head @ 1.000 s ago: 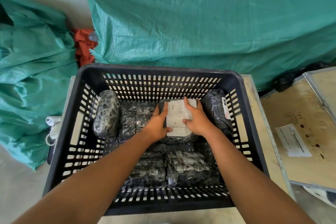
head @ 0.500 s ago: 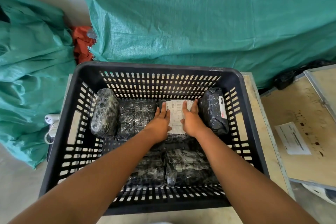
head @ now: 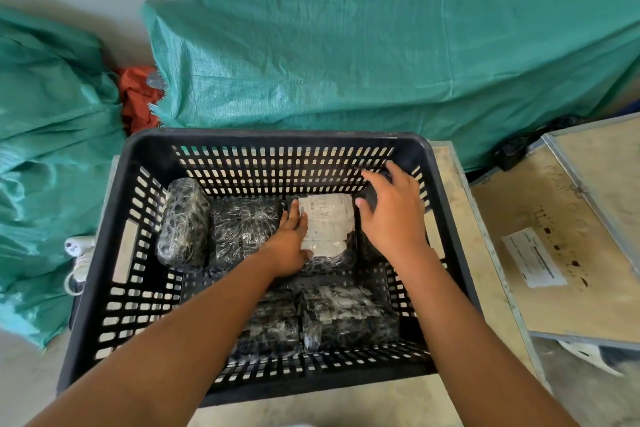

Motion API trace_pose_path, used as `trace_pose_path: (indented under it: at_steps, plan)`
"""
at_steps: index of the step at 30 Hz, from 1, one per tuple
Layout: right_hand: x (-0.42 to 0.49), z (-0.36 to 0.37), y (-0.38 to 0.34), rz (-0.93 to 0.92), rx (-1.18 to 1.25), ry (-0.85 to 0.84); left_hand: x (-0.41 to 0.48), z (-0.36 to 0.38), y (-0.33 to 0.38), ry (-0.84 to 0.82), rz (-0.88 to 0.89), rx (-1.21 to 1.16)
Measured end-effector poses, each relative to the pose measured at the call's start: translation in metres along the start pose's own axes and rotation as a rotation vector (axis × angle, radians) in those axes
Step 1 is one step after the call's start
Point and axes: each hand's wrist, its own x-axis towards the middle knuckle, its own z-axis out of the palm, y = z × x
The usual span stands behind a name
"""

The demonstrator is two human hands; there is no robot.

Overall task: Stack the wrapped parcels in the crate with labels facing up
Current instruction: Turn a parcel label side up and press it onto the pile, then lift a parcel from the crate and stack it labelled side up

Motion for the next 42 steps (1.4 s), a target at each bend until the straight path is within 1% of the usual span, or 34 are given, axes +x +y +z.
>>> trace_pose_path:
  at_steps: [3,8,11,12,14,18,22,25,28,30,31,33,34,36,38,40,42]
  plan:
    - [-0.014,0.000,0.015,0.107,0.017,-0.135,-0.003,0.005,-0.006,0.065,0.042,-0.069]
    - [-0.021,0.010,0.030,0.115,0.126,-0.104,-0.003,0.011,-0.007,0.137,0.039,-0.078]
    - [-0.018,0.018,0.039,0.052,0.064,-0.199,-0.003,0.017,-0.007,0.164,0.018,-0.079]
    - [-0.017,0.021,0.039,0.056,0.080,-0.241,-0.003,0.019,-0.006,0.173,0.014,-0.074]
    - [-0.016,0.026,0.038,0.087,0.198,-0.288,-0.002,0.021,-0.004,0.182,-0.002,-0.057]
    - [-0.013,0.029,0.040,0.155,0.375,-0.247,-0.004,0.013,0.004,0.174,0.010,-0.104]
    - [-0.016,0.020,0.041,0.211,0.481,-0.218,-0.018,-0.006,0.018,0.234,0.083,-0.147]
    - [-0.022,0.008,0.039,0.221,0.480,-0.171,-0.039,-0.020,0.037,0.285,0.211,-0.194]
    - [-0.024,-0.014,0.034,0.208,0.520,-0.062,-0.067,-0.034,0.061,0.342,0.302,-0.306]
    - [-0.023,-0.035,0.027,0.219,0.603,-0.021,-0.085,-0.042,0.078,0.378,0.365,-0.381]
    - [-0.022,-0.046,0.023,0.238,0.683,-0.021,-0.093,-0.045,0.087,0.401,0.400,-0.410]
    - [-0.023,-0.067,0.012,0.260,0.873,-0.026,-0.107,-0.048,0.103,0.482,0.473,-0.398]
    - [-0.024,-0.076,0.006,0.257,0.959,-0.026,-0.113,-0.049,0.109,0.554,0.515,-0.336]
    - [-0.029,-0.091,-0.005,0.213,1.091,-0.053,-0.123,-0.050,0.117,0.749,0.628,-0.151]
    - [-0.033,-0.103,-0.014,0.161,1.162,-0.100,-0.130,-0.058,0.121,0.868,0.716,-0.041]
    - [-0.037,-0.114,-0.021,0.129,1.235,-0.152,-0.142,-0.071,0.121,0.926,0.757,-0.052]
    - [-0.042,-0.124,-0.023,0.131,1.299,-0.228,-0.154,-0.084,0.118,0.966,0.756,-0.132]
